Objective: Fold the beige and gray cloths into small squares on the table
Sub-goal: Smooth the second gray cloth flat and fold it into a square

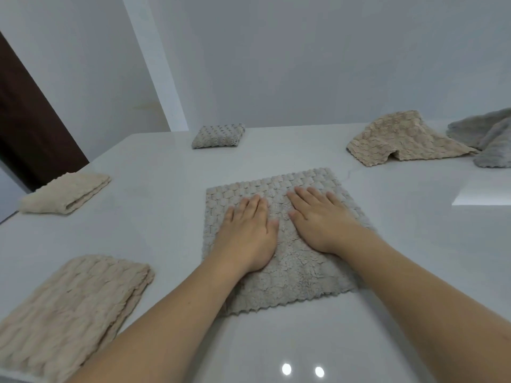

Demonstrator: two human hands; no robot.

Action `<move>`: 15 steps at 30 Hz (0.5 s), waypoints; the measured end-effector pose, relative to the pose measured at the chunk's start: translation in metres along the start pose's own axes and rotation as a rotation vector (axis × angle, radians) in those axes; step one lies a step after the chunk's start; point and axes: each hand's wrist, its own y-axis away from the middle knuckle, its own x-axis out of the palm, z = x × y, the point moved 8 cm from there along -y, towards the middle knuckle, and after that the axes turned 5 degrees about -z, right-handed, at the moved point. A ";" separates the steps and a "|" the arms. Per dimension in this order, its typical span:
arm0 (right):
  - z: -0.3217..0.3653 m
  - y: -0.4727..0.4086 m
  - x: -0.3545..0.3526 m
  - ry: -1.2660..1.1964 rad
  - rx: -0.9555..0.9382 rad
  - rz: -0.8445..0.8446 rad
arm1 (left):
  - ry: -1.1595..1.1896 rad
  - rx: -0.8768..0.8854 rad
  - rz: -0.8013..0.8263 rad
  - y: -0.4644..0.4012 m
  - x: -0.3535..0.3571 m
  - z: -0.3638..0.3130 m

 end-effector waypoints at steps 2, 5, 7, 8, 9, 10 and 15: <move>-0.002 0.001 0.001 0.000 -0.010 0.010 | 0.006 0.009 -0.004 0.003 0.000 0.002; -0.028 0.009 -0.003 0.017 0.024 0.018 | 0.007 -0.025 -0.010 0.010 -0.003 0.027; -0.053 0.016 -0.009 0.011 0.081 0.020 | 0.021 -0.070 0.002 0.017 -0.005 0.050; -0.063 0.020 -0.010 0.011 0.105 0.030 | 0.030 -0.086 0.010 0.022 -0.006 0.059; -0.068 0.023 -0.010 0.012 0.117 0.037 | 0.031 -0.095 0.019 0.026 -0.006 0.065; -0.070 0.024 -0.010 0.016 0.122 0.046 | 0.024 -0.103 0.027 0.027 -0.006 0.068; -0.053 0.022 -0.026 0.145 0.183 0.058 | -0.107 -0.133 -0.013 0.020 -0.026 0.051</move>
